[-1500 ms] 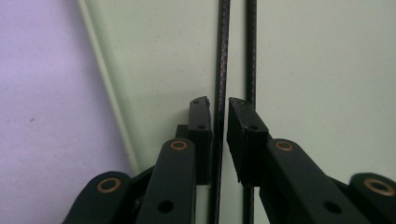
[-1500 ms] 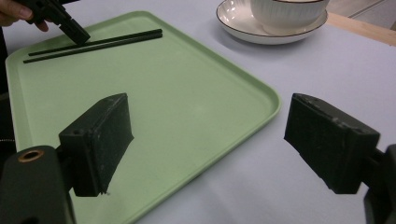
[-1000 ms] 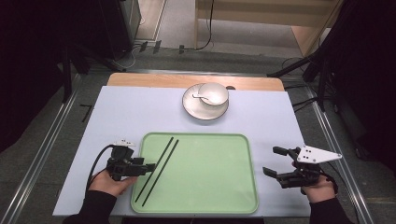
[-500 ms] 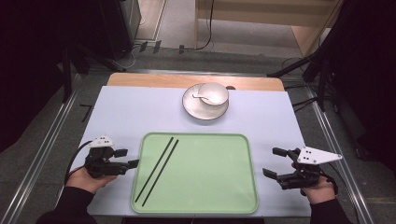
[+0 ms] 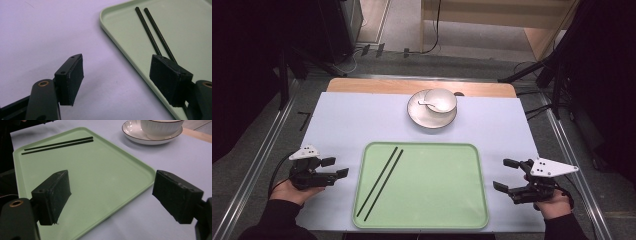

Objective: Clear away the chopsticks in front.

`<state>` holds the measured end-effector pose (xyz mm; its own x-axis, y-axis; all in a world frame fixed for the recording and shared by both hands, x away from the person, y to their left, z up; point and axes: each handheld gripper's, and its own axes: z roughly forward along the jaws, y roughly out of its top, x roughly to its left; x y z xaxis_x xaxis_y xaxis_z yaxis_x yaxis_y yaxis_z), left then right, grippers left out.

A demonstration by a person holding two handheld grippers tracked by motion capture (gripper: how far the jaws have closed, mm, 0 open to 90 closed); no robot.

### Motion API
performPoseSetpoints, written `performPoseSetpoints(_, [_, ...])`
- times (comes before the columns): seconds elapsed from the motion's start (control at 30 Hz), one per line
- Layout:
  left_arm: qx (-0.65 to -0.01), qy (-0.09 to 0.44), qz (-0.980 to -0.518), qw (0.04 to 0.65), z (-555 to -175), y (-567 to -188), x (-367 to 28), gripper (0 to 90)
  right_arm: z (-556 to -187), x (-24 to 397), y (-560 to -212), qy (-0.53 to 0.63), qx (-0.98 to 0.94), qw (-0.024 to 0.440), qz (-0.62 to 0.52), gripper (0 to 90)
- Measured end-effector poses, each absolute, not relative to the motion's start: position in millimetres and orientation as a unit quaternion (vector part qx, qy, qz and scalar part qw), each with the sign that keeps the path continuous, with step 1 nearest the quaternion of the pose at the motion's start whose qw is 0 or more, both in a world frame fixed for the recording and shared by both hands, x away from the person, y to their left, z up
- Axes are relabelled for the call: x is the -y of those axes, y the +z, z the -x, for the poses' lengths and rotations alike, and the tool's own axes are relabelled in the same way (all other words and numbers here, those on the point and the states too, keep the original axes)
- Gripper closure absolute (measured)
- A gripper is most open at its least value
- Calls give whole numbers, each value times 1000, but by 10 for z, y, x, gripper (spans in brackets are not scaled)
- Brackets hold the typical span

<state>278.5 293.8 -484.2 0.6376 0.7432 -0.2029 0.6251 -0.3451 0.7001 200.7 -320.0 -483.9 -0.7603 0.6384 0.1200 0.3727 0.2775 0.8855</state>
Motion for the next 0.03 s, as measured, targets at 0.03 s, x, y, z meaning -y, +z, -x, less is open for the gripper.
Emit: performPoseSetpoints(0.03, [-418, 76, -817, 389, -2789, -4851, -2935, 270, -2008, 3202, -4840, 509, -789, 131, -320, 152])
